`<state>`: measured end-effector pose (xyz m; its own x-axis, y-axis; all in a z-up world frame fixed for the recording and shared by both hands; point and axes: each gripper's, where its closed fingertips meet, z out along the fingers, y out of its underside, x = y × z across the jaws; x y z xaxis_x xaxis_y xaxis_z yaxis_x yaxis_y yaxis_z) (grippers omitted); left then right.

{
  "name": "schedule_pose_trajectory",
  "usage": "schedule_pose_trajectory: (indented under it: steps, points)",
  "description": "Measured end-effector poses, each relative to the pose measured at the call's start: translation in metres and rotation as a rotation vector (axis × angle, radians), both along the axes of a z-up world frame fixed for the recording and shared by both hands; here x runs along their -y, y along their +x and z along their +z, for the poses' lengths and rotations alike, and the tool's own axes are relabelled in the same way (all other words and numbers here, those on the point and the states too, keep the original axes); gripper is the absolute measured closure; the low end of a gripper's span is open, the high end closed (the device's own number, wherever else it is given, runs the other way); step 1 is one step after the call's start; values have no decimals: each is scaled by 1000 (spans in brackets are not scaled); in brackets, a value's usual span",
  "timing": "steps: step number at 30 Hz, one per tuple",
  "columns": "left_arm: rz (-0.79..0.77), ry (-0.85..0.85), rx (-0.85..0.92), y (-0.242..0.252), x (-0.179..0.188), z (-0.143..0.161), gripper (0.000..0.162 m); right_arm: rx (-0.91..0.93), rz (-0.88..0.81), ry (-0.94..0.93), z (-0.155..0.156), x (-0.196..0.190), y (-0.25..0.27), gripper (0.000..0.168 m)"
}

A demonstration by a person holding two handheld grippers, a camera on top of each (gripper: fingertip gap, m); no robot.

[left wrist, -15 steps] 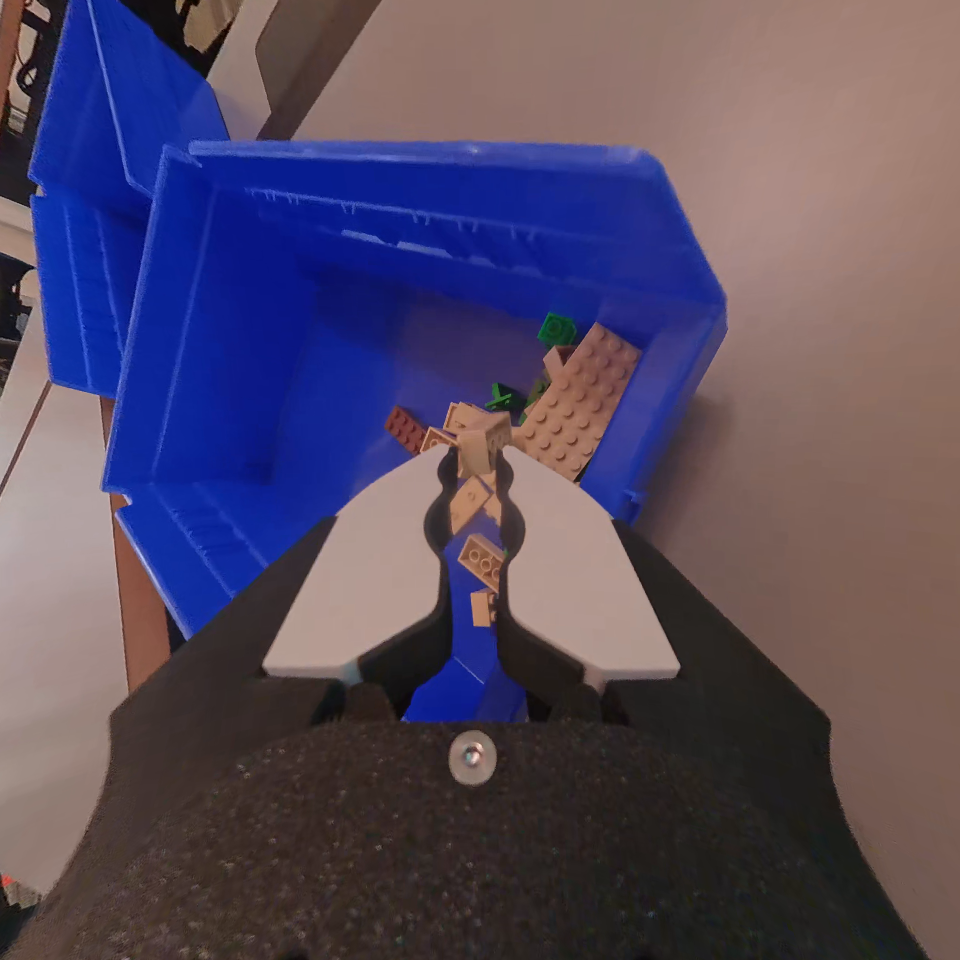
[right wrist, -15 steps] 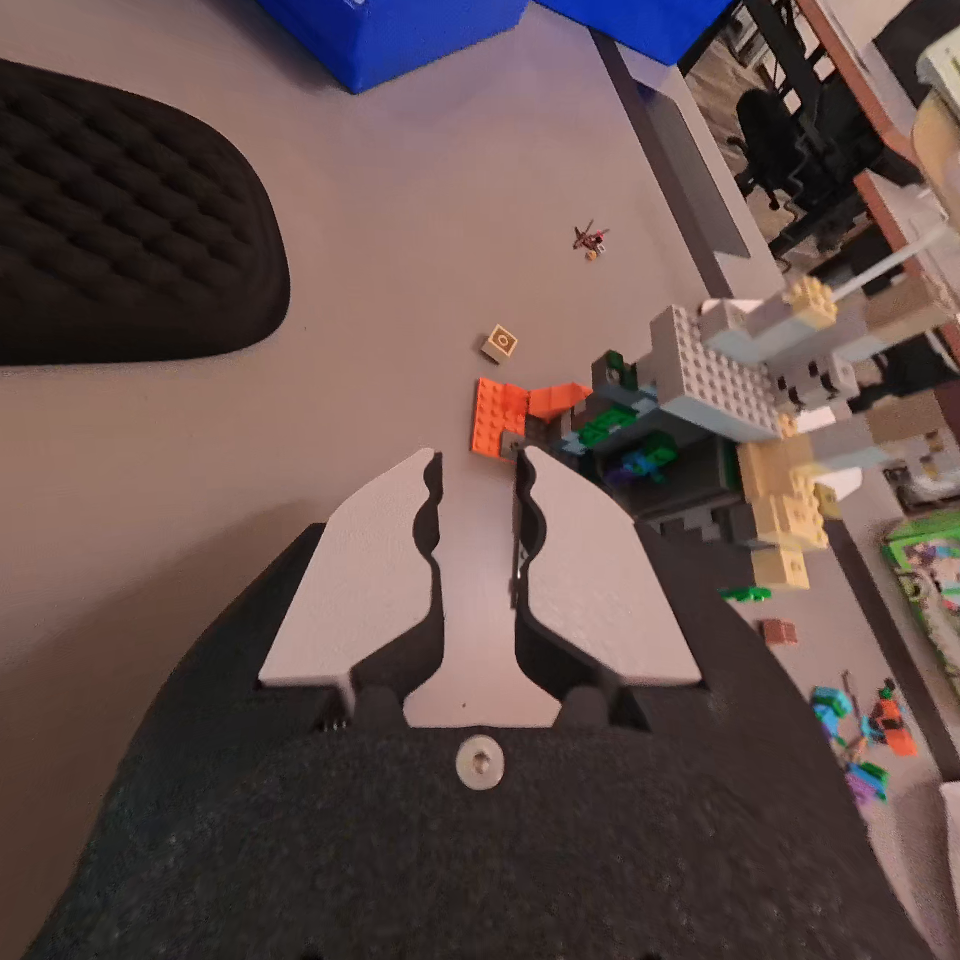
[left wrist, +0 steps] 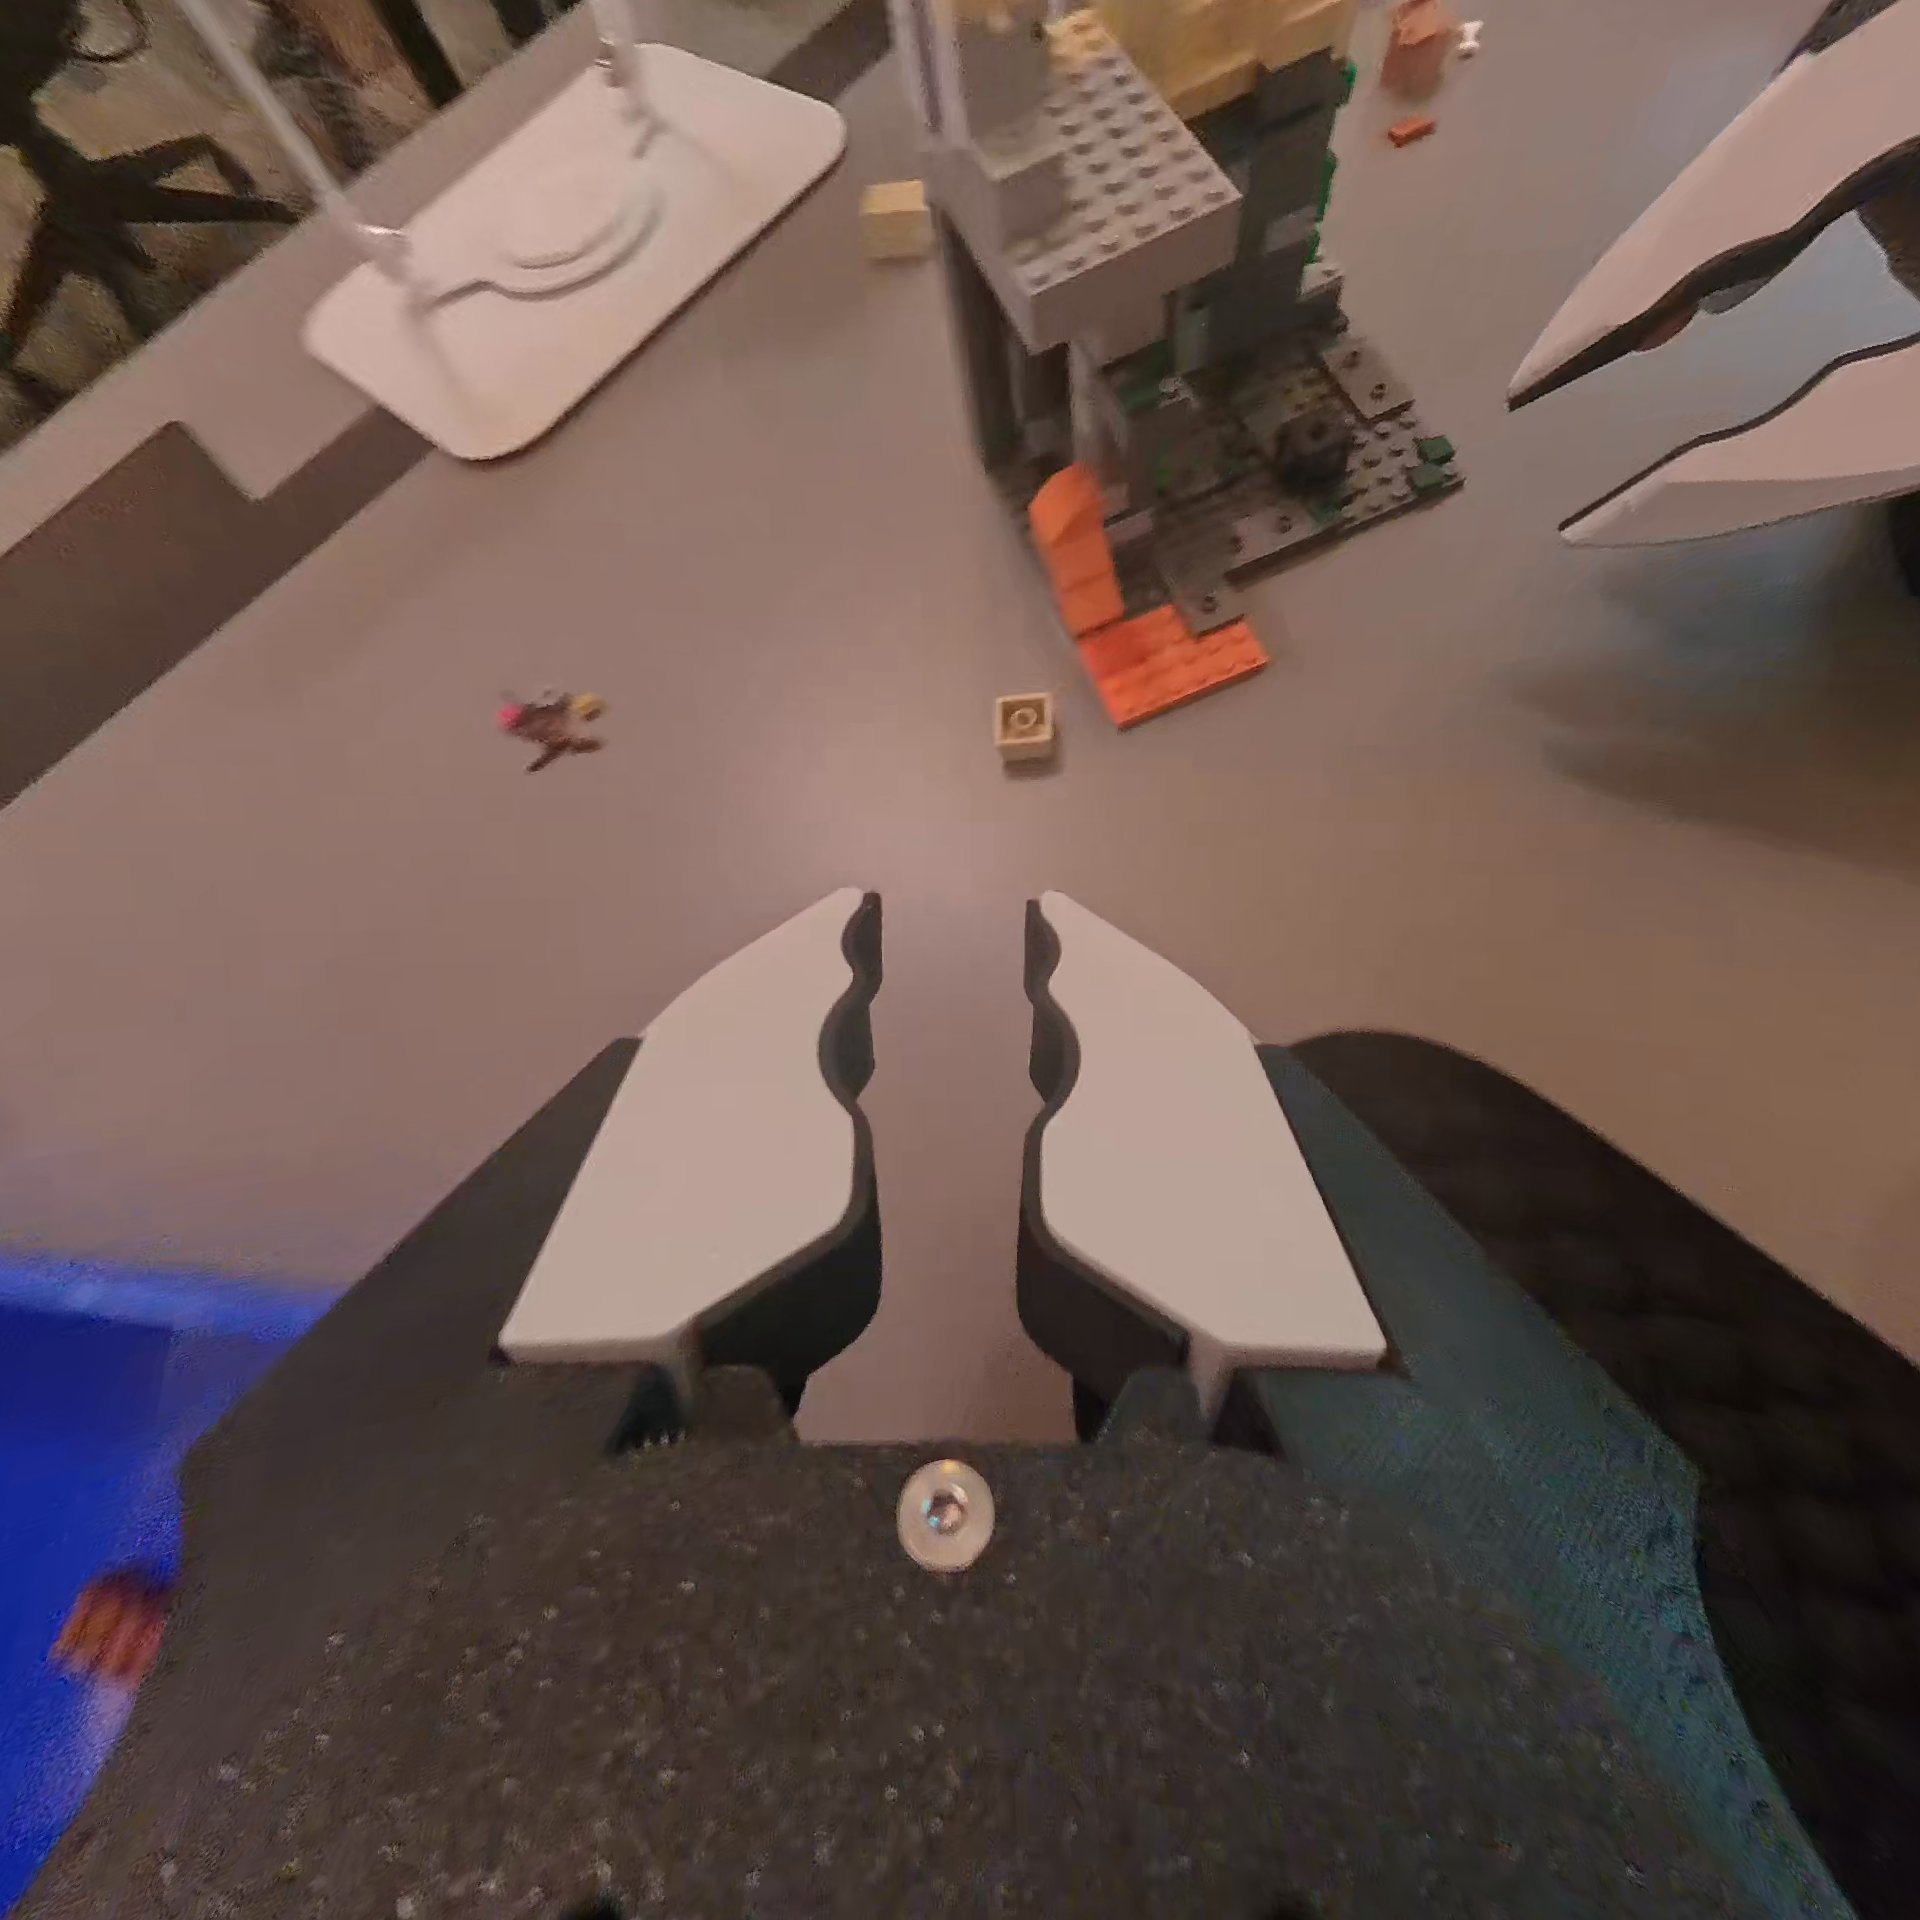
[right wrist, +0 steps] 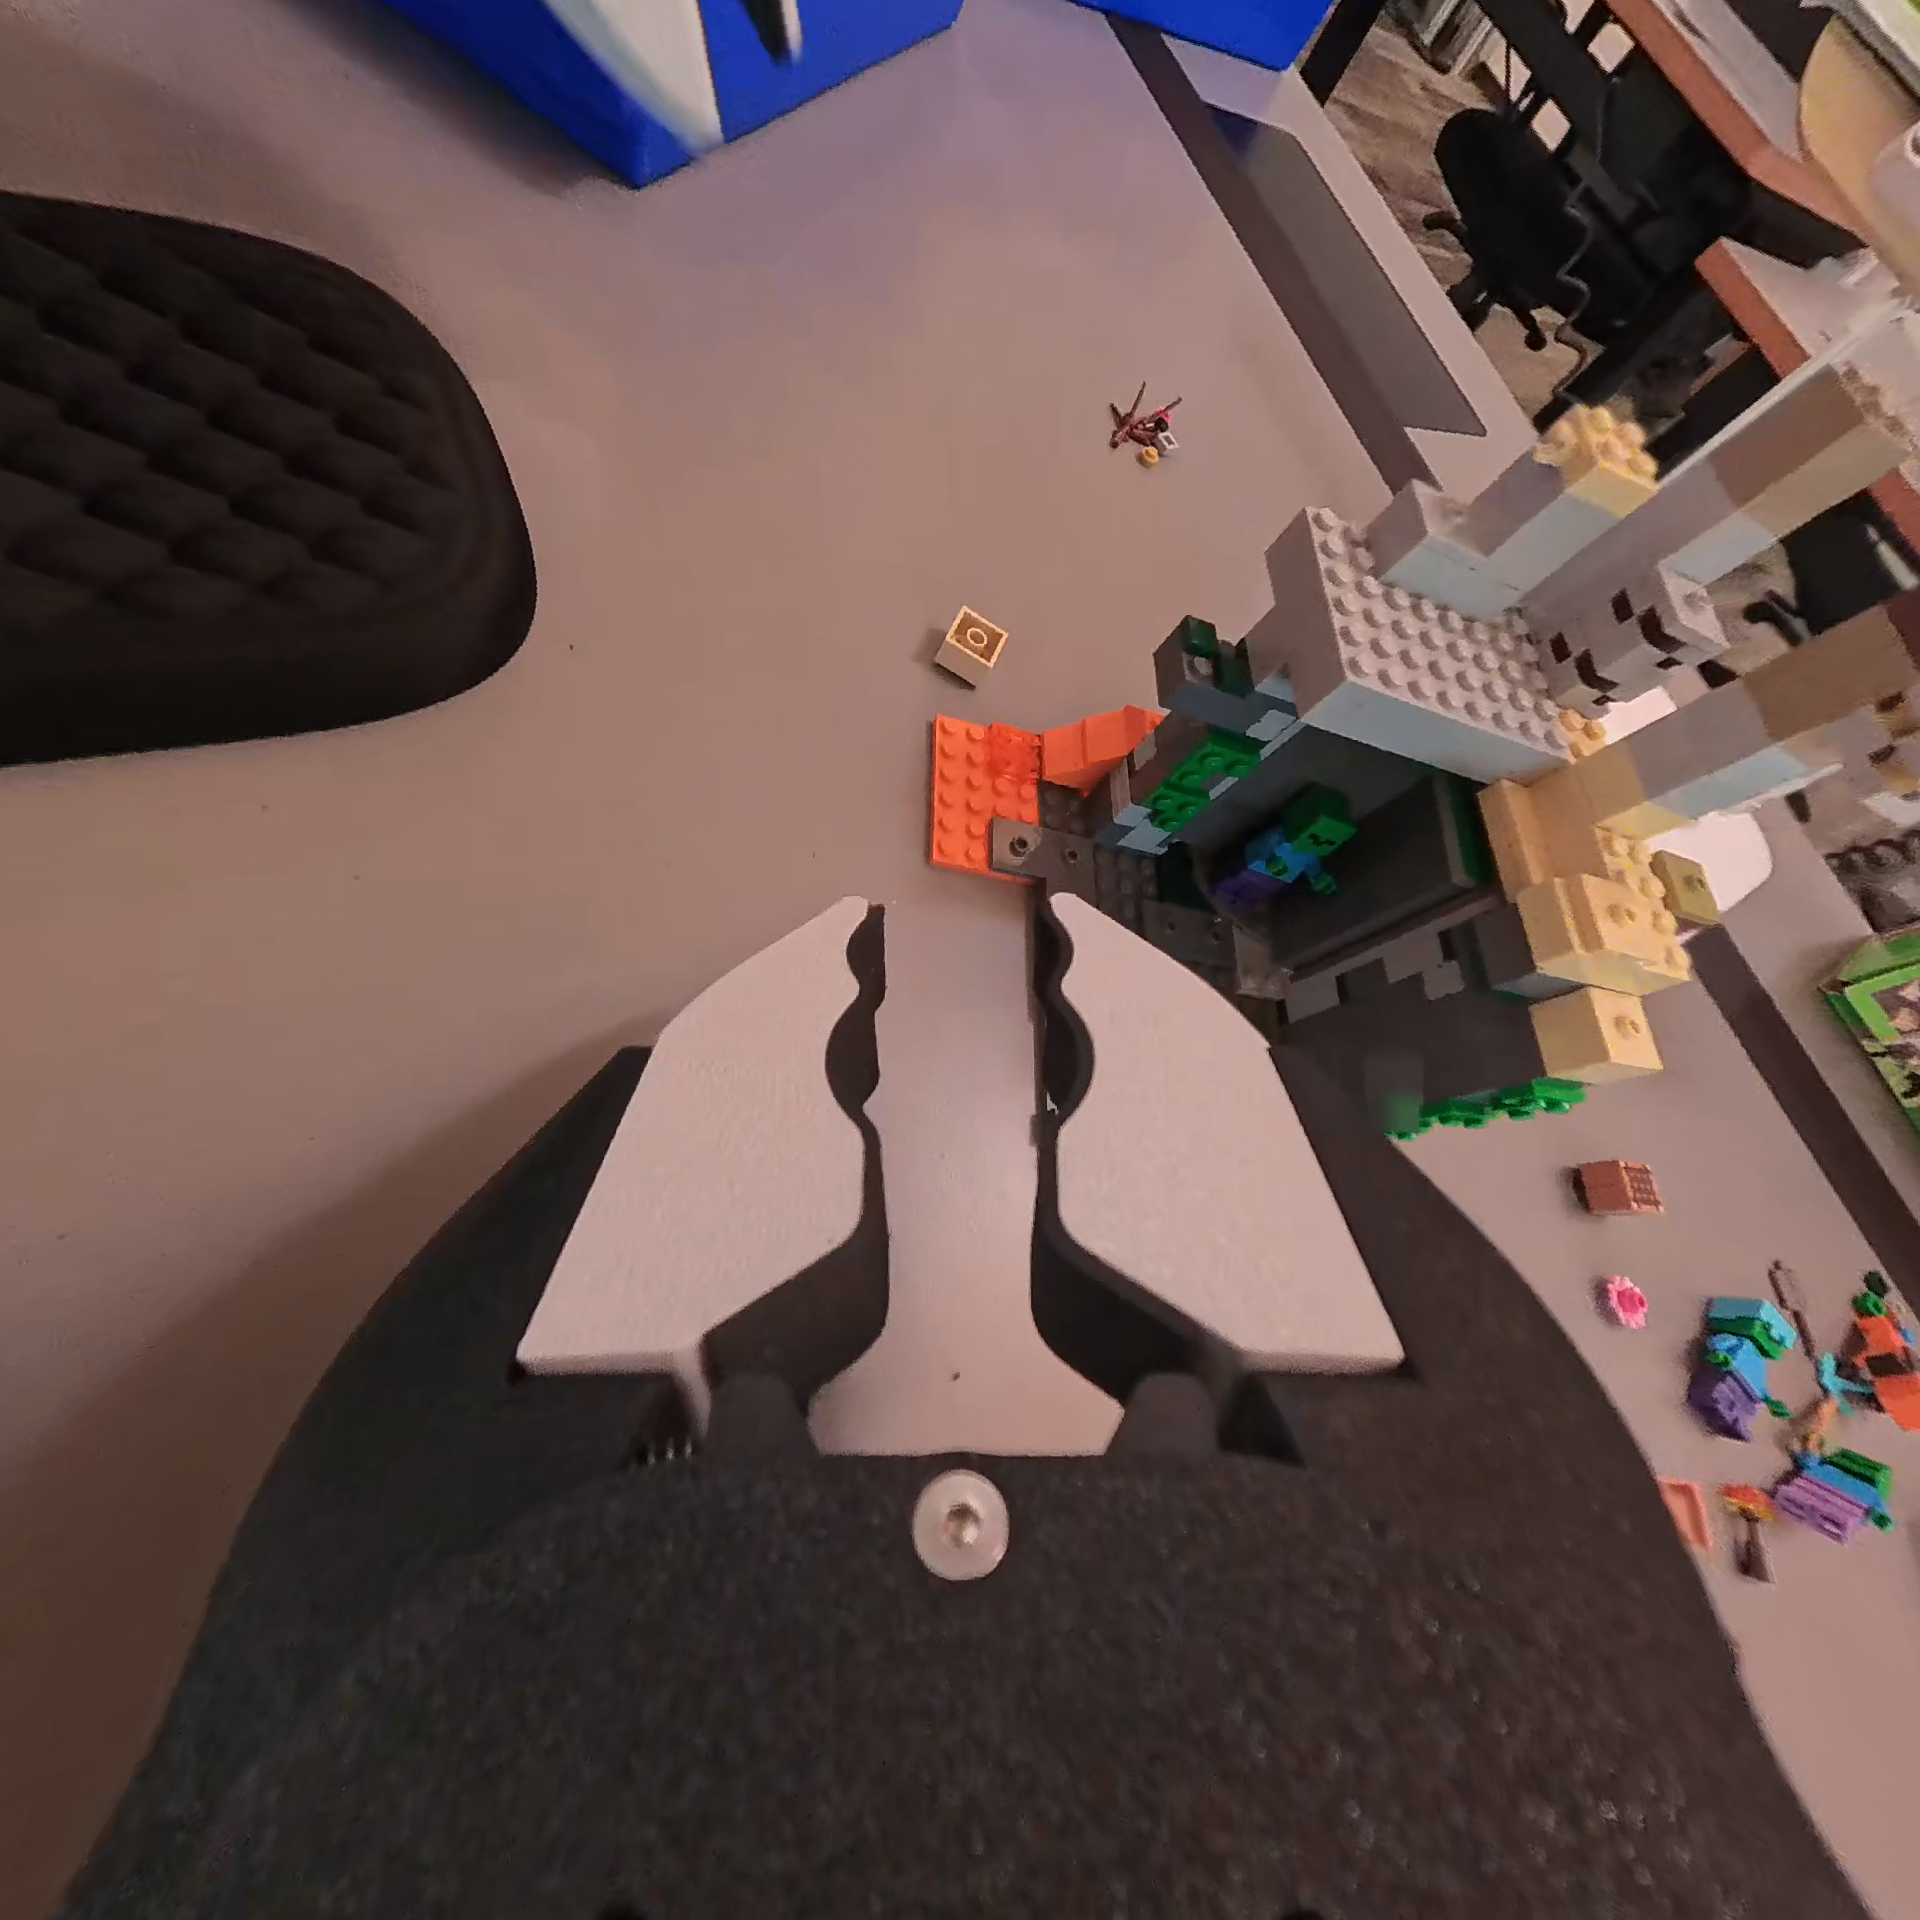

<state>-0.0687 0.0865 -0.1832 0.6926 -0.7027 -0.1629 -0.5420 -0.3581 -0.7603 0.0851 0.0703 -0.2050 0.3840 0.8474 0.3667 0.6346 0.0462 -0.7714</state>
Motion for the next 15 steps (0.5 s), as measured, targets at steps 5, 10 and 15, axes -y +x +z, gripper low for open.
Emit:
schedule_pose_trajectory:
  steps: [5, 10, 15]
  points:
    - [-53, -89, -35, 44, -26, -43, 133, -78, -53, -58, 7, -5, 7, 141]
    - [-43, -170, -72, 56, -49, -74, 132, -141, -134, -51, 11, -12, 25, 145]
    - [-57, -209, -30, 66, -57, -81, 139, -219, -168, -68, 15, -10, 39, 166]
